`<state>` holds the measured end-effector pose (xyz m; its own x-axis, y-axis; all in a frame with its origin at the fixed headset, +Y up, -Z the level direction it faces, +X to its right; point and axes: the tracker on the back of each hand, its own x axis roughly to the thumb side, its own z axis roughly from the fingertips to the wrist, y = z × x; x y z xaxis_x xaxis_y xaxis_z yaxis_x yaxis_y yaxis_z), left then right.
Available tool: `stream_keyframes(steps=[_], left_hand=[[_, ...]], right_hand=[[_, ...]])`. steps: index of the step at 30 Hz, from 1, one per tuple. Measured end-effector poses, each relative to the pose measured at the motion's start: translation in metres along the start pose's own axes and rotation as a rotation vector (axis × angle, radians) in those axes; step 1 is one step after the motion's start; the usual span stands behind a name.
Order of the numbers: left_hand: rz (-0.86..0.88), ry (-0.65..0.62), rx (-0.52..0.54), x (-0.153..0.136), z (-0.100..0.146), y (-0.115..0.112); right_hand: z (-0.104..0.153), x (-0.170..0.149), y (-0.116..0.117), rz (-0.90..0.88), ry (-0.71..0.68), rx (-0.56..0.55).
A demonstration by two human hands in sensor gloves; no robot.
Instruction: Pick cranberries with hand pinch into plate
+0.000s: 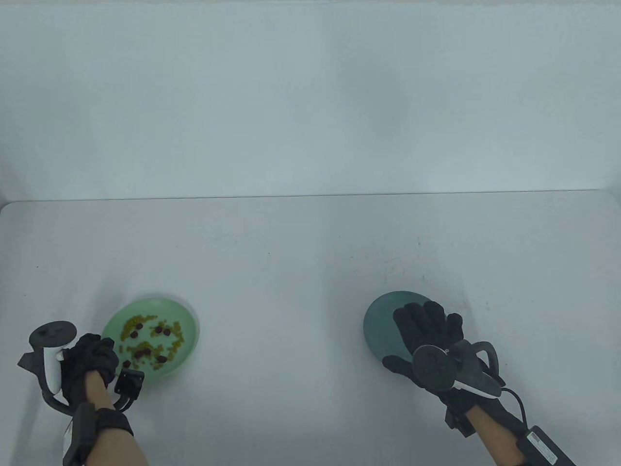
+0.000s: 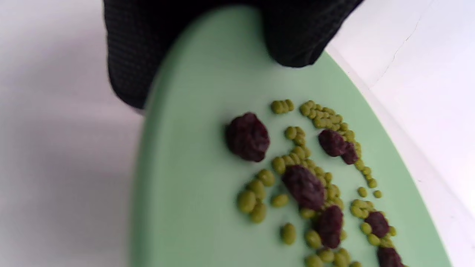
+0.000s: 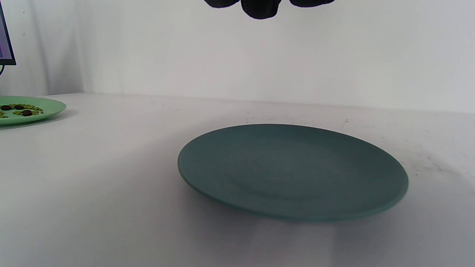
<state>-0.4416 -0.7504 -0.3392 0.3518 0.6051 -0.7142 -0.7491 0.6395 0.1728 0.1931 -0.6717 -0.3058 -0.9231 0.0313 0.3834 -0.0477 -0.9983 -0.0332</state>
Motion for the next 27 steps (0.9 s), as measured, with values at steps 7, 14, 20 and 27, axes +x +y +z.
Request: stream_keyframes(steps=[7, 14, 20, 27], left_hand=[[0.074, -0.049, -0.013, 0.005, 0.006, 0.002], [0.091, -0.180, -0.011, 0.039, 0.030, 0.010], [0.105, -0.325, -0.034, 0.070, 0.056, 0.003], [0.122, -0.443, -0.106, 0.101, 0.084, -0.022]], right_hand=[[0.000, -0.001, 0.001, 0.000, 0.003, -0.003], [0.000, 0.000, 0.000, 0.003, 0.002, -0.011], [0.000, -0.001, 0.000, 0.002, 0.001, -0.022], [0.001, -0.003, 0.000, -0.001, 0.001, -0.035]])
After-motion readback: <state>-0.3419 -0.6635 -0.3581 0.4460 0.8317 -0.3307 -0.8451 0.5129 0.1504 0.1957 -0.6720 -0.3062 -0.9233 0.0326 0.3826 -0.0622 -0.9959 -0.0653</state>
